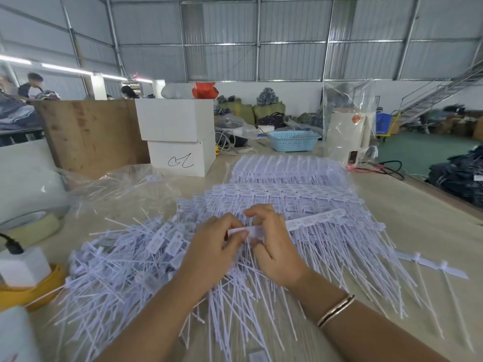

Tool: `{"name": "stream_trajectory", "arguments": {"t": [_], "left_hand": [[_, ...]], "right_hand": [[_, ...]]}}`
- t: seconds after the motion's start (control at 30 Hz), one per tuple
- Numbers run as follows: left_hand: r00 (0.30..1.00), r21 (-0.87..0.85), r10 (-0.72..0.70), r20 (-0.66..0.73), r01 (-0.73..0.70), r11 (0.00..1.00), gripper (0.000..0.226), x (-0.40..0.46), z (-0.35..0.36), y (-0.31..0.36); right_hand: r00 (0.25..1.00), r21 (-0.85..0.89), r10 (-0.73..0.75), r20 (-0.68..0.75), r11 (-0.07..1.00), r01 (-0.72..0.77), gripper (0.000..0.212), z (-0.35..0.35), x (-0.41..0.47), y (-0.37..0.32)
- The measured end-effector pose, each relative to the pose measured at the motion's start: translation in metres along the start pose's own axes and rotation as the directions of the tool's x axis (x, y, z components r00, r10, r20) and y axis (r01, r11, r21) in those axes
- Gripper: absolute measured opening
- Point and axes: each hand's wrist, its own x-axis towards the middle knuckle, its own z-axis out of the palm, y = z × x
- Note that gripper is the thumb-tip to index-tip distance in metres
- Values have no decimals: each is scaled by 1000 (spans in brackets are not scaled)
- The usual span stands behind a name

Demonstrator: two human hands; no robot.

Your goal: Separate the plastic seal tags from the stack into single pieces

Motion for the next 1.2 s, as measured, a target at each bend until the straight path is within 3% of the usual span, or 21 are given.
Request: {"name": "stream_trajectory", "arguments": {"t": [0.13, 0.33, 0.5, 0.73, 0.9, 1.07, 1.2], "left_hand": [[996, 46, 83, -27, -82, 996, 9, -1, 0, -1], [996, -31, 46, -80, -49, 998, 5, -1, -4, 1], [994, -111, -9, -110, -3, 994, 6, -5, 2, 10], [964, -293, -265, -2, 253, 922, 18, 0, -1, 6], [962, -243, -274, 16, 270, 932, 20, 3, -4, 6], [973, -176, -230, 33, 232, 957, 21, 3, -8, 7], [964, -187, -260, 46, 264, 946, 20, 2, -6, 8]], "right_hand": [[999, -257, -3, 50, 966, 15, 33, -6, 2, 0], [977, -432, 48, 210, 900, 49, 30, -17, 13, -2], [989, -313, 21, 146, 949, 26, 38, -16, 4, 2], [990, -149, 51, 132, 988, -32, 35, -7, 0, 9], [998, -141, 8, 63, 990, 1, 29, -5, 1, 6], [976, -56, 62, 211, 997, -51, 18, -12, 5, 7], [987, -215, -62, 146, 972, 93, 21, -14, 6, 5]]}}
